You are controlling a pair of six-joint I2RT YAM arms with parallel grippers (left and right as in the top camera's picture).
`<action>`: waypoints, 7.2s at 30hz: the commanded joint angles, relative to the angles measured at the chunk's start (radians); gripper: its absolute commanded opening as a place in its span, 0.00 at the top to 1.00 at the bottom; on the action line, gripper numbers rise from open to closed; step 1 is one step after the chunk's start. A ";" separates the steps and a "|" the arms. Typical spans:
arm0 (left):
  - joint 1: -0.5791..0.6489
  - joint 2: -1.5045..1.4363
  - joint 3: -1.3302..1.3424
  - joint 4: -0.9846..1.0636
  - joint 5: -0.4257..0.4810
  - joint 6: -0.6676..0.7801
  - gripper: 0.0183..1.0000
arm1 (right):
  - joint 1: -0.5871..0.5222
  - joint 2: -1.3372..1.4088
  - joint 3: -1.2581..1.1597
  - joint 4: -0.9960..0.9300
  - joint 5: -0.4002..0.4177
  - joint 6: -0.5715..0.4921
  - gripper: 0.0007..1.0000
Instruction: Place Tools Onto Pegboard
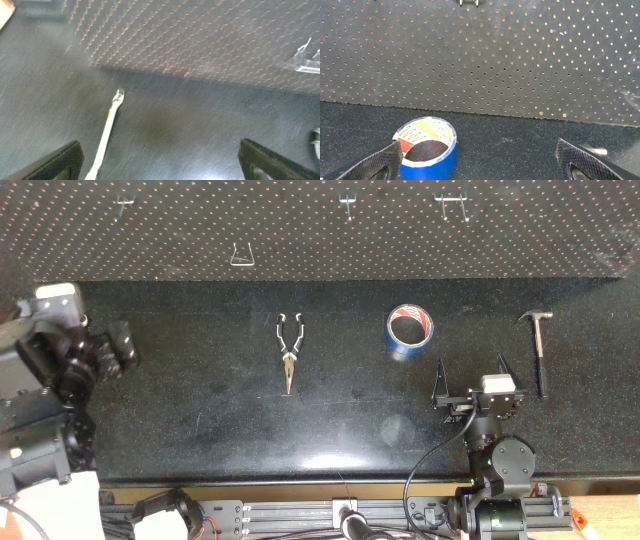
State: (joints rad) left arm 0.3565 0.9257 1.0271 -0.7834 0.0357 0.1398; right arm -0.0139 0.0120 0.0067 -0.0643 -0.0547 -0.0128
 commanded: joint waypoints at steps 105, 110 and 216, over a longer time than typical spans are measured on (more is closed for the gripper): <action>0.474 0.867 0.027 0.251 0.262 0.624 0.00 | -0.005 -0.010 -0.003 -0.006 -0.006 0.012 0.01; 0.474 0.883 0.027 0.257 0.262 0.624 0.00 | -0.005 -0.010 -0.003 -0.006 -0.006 0.012 0.01; 0.474 0.897 0.027 0.275 0.252 0.589 0.93 | -0.005 -0.010 -0.003 -0.006 -0.006 0.012 0.01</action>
State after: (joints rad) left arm 0.8295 1.7973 1.0397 -0.5079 0.2958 0.7322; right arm -0.0139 0.0120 0.0067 -0.0643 -0.0547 -0.0128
